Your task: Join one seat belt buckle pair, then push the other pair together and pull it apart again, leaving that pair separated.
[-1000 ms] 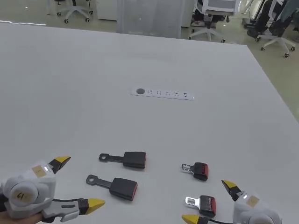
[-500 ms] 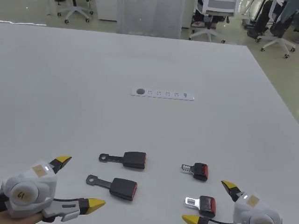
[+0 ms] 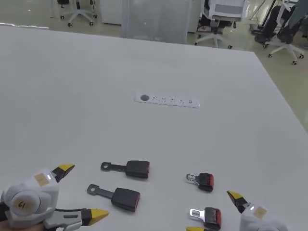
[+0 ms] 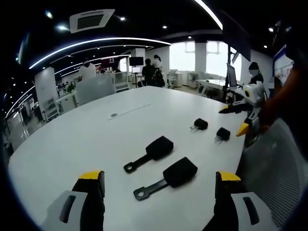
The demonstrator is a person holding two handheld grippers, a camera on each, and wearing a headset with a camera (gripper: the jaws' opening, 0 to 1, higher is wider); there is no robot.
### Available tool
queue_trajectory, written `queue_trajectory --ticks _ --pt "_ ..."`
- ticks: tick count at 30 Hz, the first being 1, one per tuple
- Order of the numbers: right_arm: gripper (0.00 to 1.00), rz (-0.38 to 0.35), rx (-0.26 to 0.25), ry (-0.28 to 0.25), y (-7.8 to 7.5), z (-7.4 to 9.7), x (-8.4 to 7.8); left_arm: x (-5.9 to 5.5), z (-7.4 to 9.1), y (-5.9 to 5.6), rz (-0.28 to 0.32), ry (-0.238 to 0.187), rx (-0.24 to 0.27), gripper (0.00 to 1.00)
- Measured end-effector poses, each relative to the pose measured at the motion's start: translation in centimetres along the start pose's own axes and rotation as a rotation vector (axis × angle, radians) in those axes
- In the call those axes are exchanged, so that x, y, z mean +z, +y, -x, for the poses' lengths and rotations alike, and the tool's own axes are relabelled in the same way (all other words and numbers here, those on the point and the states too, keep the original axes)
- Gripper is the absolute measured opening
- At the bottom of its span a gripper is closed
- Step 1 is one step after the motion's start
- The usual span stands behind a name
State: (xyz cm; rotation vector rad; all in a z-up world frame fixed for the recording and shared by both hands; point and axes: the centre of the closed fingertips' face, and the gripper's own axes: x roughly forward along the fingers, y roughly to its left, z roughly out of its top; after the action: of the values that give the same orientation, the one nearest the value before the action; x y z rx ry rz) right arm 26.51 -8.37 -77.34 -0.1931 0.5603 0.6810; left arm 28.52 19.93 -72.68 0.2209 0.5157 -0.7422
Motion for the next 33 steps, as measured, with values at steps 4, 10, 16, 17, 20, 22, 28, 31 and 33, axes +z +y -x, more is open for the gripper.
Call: queue_trajectory --ticks 4,10,16,17,20,22,28,31,33 --pt "0.99 -0.001 0.001 -0.001 -0.07 -0.07 0.0 0.09 -0.09 -0.07 0.002 -0.003 0.0 0.98" --pt "0.99 -0.005 0.002 -0.003 -0.06 -0.13 0.03 -0.07 -0.15 -0.17 0.007 -0.001 0.0 0.98" --pt "0.99 -0.013 -0.003 -0.005 -0.2 -0.13 -0.05 -0.19 -0.15 -0.08 0.01 -0.001 0.004 0.98" --pt "0.99 -0.014 -0.003 -0.006 -0.2 -0.11 -0.05 -0.17 -0.14 -0.08 0.012 -0.002 0.004 0.98" --pt "0.99 -0.016 -0.005 -0.006 -0.32 -0.11 -0.2 -0.18 -0.16 -0.03 0.01 -0.001 0.005 0.98" --pt "0.99 -0.017 -0.006 -0.011 -0.4 -0.12 -0.19 -0.16 -0.19 -0.02 0.01 -0.002 0.004 0.98" --pt "0.99 -0.018 -0.005 -0.008 -0.42 0.0 -0.31 -0.08 -0.39 -0.11 0.005 0.0 -0.002 0.98" --pt "0.99 -0.017 -0.001 -0.001 -0.43 0.06 -0.52 -0.02 -0.46 -0.17 0.004 0.001 -0.004 0.98" --pt "0.99 -0.018 0.0 -0.003 -0.5 0.13 -0.55 0.01 -0.54 -0.17 0.003 0.002 -0.006 0.98"
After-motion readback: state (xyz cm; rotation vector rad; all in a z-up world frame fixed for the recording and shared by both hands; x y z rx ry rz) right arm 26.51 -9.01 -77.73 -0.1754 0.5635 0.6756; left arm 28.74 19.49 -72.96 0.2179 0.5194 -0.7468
